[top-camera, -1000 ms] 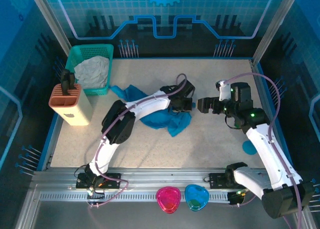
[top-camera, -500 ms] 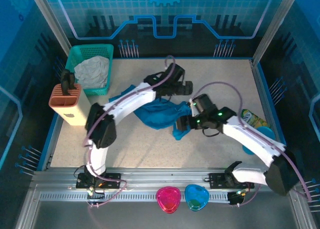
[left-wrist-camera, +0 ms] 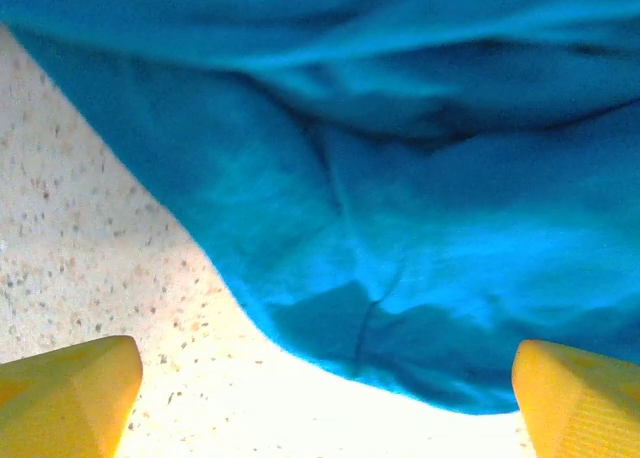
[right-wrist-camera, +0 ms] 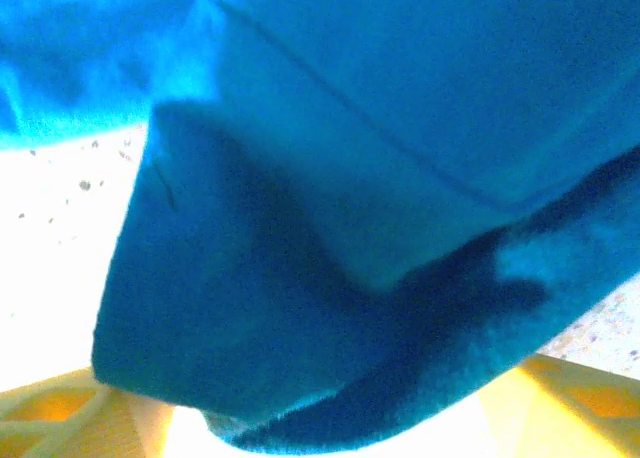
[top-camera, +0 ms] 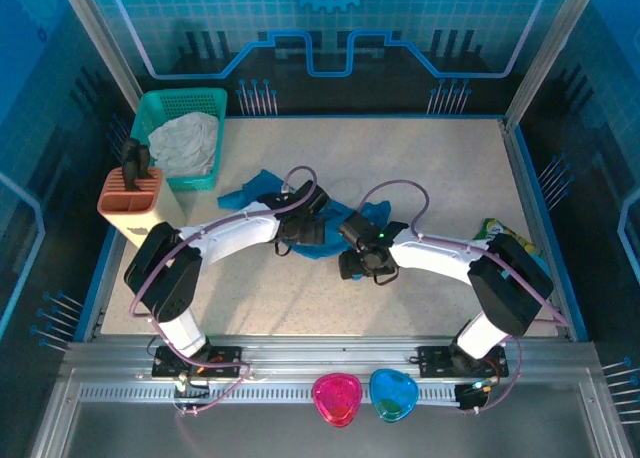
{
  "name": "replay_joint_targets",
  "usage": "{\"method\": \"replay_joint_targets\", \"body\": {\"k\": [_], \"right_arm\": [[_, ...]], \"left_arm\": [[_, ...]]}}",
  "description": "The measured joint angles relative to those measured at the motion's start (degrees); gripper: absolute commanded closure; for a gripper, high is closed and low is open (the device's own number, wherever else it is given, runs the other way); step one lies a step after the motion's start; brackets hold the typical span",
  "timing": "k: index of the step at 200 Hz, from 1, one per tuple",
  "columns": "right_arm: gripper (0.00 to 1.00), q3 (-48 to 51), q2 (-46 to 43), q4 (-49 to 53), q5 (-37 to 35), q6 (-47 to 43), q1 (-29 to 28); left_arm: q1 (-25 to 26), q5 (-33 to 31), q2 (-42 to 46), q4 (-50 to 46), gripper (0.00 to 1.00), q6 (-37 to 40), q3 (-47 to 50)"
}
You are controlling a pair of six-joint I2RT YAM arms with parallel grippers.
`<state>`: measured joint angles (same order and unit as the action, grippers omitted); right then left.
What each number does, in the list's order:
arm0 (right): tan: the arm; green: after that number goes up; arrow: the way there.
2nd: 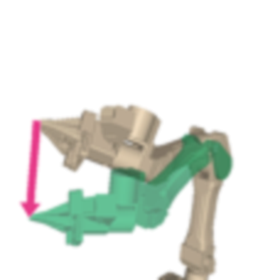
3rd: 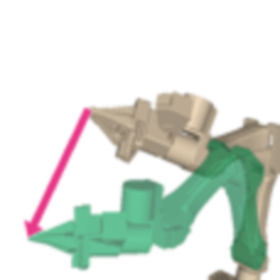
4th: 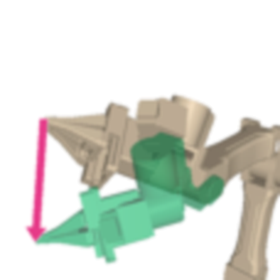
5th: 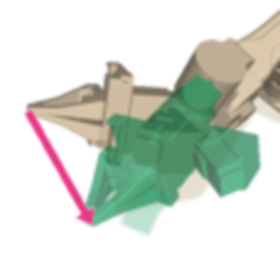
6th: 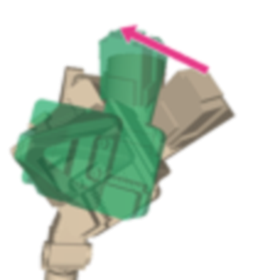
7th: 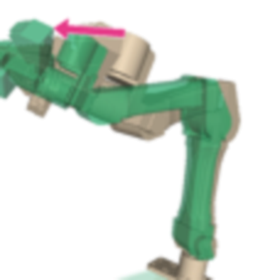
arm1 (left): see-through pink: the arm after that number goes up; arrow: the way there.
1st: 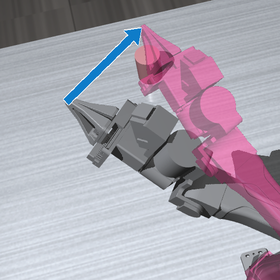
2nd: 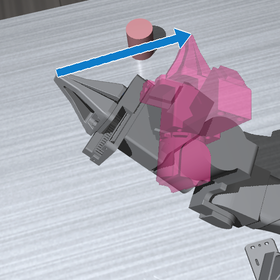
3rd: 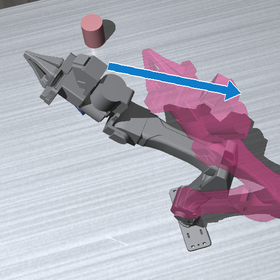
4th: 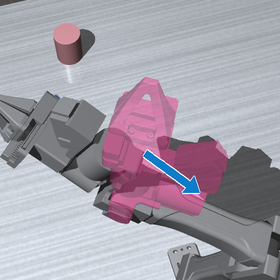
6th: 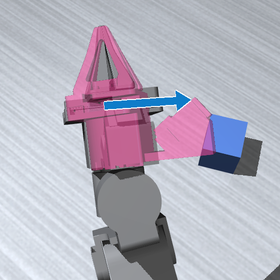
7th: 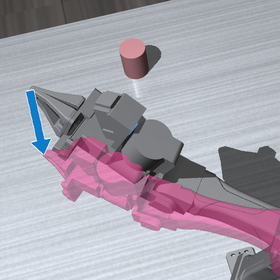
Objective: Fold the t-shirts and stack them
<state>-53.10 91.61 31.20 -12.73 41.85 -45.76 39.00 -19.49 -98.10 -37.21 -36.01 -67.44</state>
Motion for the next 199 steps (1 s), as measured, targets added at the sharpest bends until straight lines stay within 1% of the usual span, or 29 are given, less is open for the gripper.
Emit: {"method": "replay_joint_targets", "body": {"k": [5,11,37,46,52,60,78,84,93,118,143,170,199], "right_arm": [[0.35,-0.1,0.1,-0.2,-0.7,0.6,0.0],[0.43,-0.2,0.2,-0.4,-1.6,1.1,0.0],[0.83,-0.3,0.6,-0.9,-5.4,2.2,0.0],[0.93,-0.3,0.6,-0.8,-6.6,1.8,0.0],[1.0,-0.3,0.6,-0.8,-7.1,2.1,0.1],[1.0,-0.5,0.6,-0.6,-8.0,1.6,0.1],[1.0,-1.0,0.1,0.4,-9.6,1.2,0.6],[1.0,-1.2,-0.5,0.9,-9.9,0.6,1.0],[1.0,-1.6,-2.0,1.8,-10.5,-0.3,1.9],[1.0,-3.4,-7.3,4.4,-11.6,-4.3,6.6],[1.0,-7.5,-10.6,6.0,-12.2,-10.3,15.0],[1.0,-12.4,-9.5,5.7,-12.4,-16.8,23.2],[1.0,-16.2,-4.7,2.3,-12.3,-23.1,27.2]], "left_arm": [[0.0,0.0,-0.2,0.1,0.08,-0.2,0.3],[0.0,0.0,-0.7,0.5,0.09,-0.5,0.5],[0.0,0.3,-4.3,3.8,0.12,-1.5,0.5],[0.0,0.5,-6.1,5.2,0.18,-1.6,0.5],[0.0,0.9,-7.4,6.1,0.26,-1.5,0.5],[0.0,1.4,-9.4,7.3,0.4,-1.7,0.5],[0.1,2.1,-11.6,9.3,0.79,-1.2,-1.3],[0.2,2.1,-12.4,10.1,0.89,-1.2,-1.7],[0.2,1.9,-13.0,11.3,1.0,-1.2,-2.2],[0.2,1.9,-12.8,12.9,1.0,-0.4,-1.9],[0.2,2.3,-10.9,13.3,1.0,1.1,0.2],[0.2,4.8,-6.3,9.1,1.0,3.6,2.1],[1.5,8.9,0.9,6.3,1.0,5.6,1.9]]}}
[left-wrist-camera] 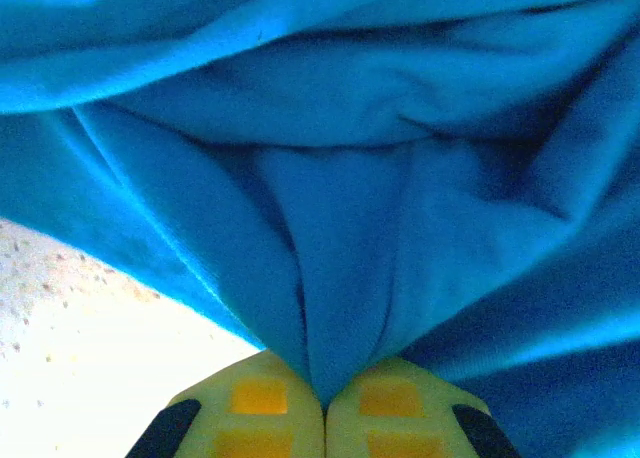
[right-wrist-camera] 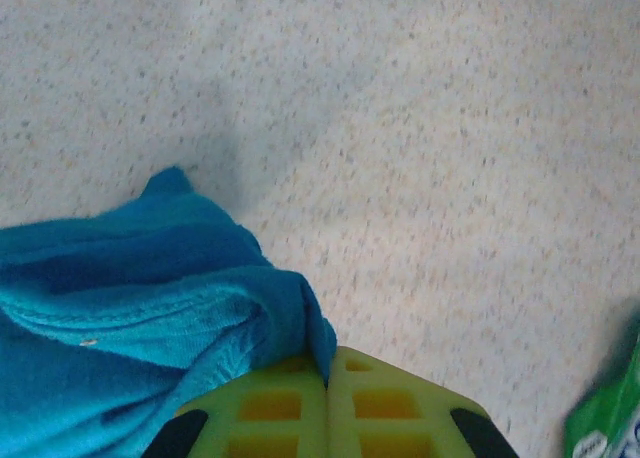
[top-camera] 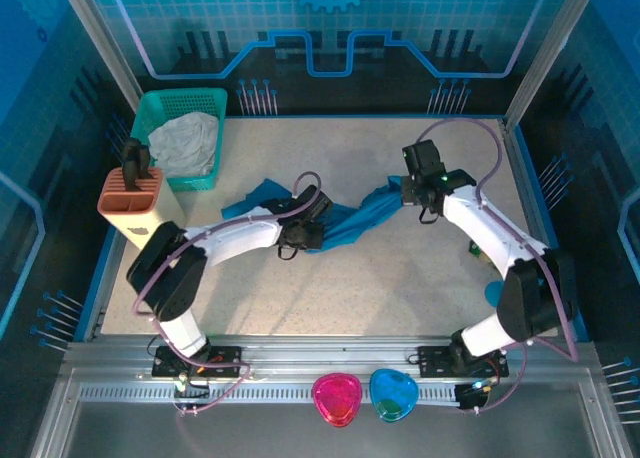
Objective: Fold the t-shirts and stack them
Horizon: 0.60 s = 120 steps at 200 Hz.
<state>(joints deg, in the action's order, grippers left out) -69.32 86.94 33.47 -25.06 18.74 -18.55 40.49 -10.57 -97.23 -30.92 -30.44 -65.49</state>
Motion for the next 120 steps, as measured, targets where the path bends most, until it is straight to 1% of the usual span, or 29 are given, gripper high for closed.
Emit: {"method": "replay_joint_targets", "body": {"k": [29,58,84,111,116,120], "right_arm": [[1.0,-7.4,8.5,-2.2,1.0,-4.9,2.1],[1.0,-15.5,15.3,-2.6,3.7,-7.7,2.5],[1.0,-20.6,18.6,-1.5,5.6,-8.1,2.5],[1.0,-21.5,19.5,-0.6,7.0,-7.1,2.8],[1.0,-21.5,19.5,-0.3,7.5,-6.8,2.9],[1.0,-21.4,19.5,-0.2,7.7,-6.5,3.1]], "left_arm": [[4.0,3.5,4.6,-2.8,1.0,0.6,-1.2],[7.5,5.4,8.0,-5.3,1.0,0.3,-3.0],[8.6,6.6,9.9,-7.1,1.0,-0.6,-5.9],[11.1,8.4,8.5,-7.7,1.0,-1.1,-9.6],[11.8,9.0,7.5,-7.6,0.98,-1.1,-10.5],[12.3,9.4,6.7,-7.6,0.92,-1.2,-11.2]]}}
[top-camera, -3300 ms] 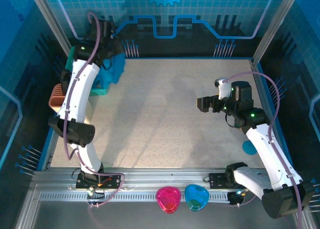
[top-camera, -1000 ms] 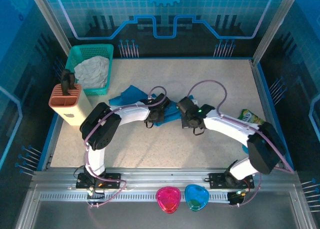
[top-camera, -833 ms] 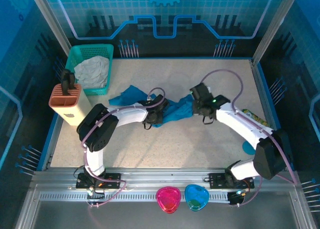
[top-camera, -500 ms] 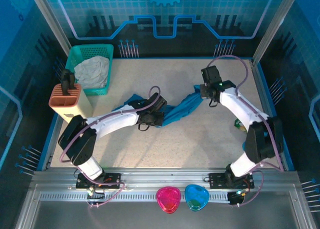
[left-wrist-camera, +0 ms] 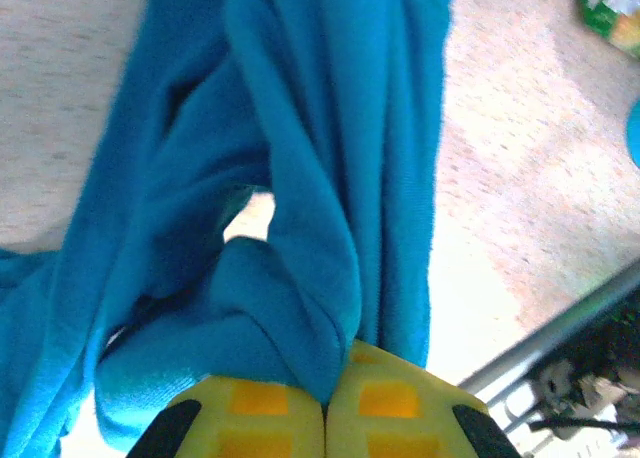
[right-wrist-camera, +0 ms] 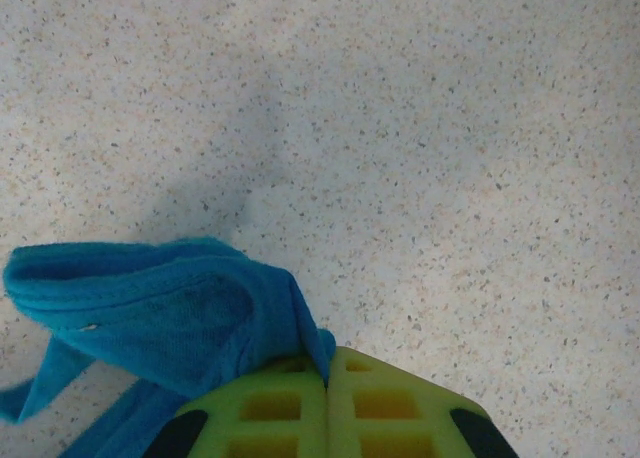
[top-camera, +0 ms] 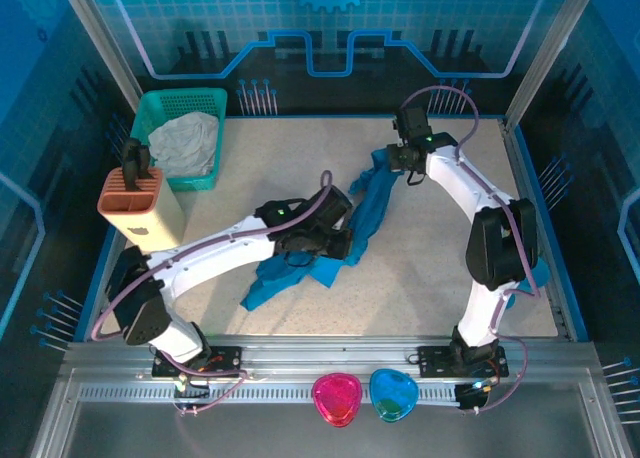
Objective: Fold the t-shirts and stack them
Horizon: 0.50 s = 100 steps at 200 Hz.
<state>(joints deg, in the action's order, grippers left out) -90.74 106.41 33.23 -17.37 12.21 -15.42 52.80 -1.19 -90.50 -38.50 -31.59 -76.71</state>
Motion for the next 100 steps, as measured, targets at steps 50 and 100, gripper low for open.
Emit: {"method": "replay_joint_targets", "body": {"k": [50,100], "right_arm": [[1.0,2.5,0.0,0.2,1.4,1.7,3.0],[0.48,5.4,-1.3,2.3,2.6,2.1,5.4]], "left_arm": [[8.2,7.1,-16.6,2.8,0.19,0.3,-9.9],[9.1,4.3,-14.4,-0.8,0.01,2.1,-11.2]]}}
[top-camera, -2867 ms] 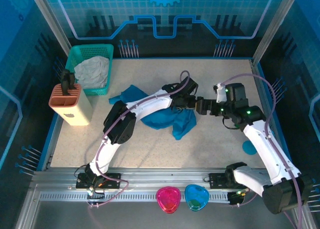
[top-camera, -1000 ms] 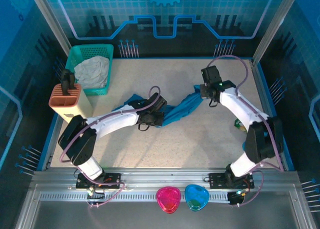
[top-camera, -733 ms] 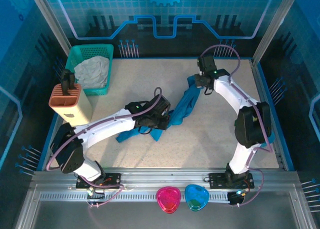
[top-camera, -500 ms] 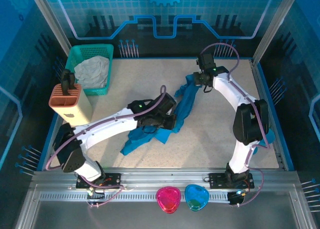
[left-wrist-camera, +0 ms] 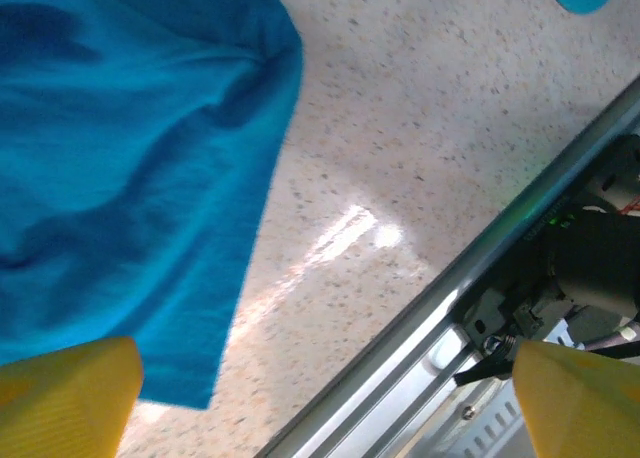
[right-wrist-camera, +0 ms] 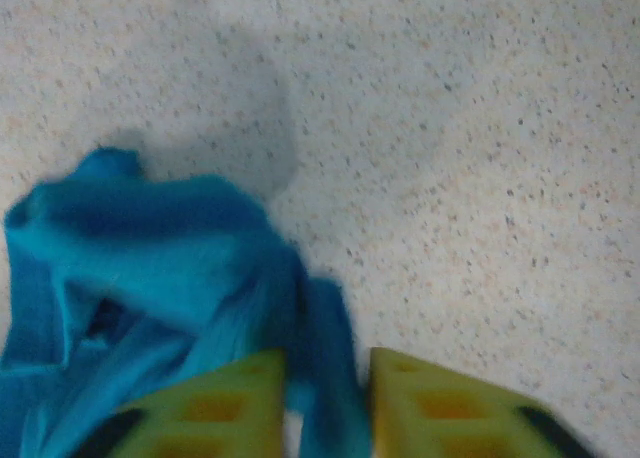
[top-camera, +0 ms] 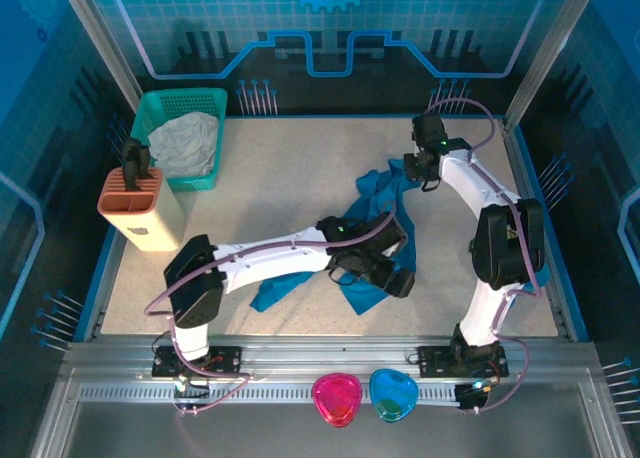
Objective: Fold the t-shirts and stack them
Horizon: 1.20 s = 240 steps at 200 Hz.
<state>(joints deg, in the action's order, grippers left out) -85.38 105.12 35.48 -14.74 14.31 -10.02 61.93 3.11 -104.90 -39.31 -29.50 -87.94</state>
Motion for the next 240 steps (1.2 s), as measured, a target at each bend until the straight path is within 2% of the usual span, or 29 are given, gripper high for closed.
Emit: {"method": "replay_joint_targets", "body": {"k": [27,53,69,93,130,172,240], "right_arm": [[0.22,4.7,-6.3,1.4,2.1,1.1,0.4],[0.11,11.3,-15.8,2.1,5.3,3.4,0.3],[0.11,15.3,-21.2,2.4,7.0,4.5,-0.1],[0.12,21.7,-28.5,2.8,9.4,6.5,-2.3],[0.14,31.3,-37.8,3.9,11.7,10.0,-7.3],[0.14,37.3,-43.3,4.8,12.2,13.0,-8.0],[0.15,37.4,-42.5,4.6,12.5,13.8,-8.0]], "left_arm": [[-3.5,-5.6,8.2,-5.9,0.01,-0.2,1.2],[-10.5,-10.4,18.2,-11.0,0.04,-1.7,7.8],[-15.2,-12.0,21.9,-13.1,0.08,-3.1,13.6],[-20.8,-12.3,23.5,-14.4,0.23,-6.1,23.6],[-27.6,-8.2,24.4,-11.5,0.38,-10.0,35.5],[-28.3,-3.3,24.3,-5.0,0.46,-13.5,38.3],[-28.3,0.0,23.3,0.9,0.53,-15.7,40.6]]}}
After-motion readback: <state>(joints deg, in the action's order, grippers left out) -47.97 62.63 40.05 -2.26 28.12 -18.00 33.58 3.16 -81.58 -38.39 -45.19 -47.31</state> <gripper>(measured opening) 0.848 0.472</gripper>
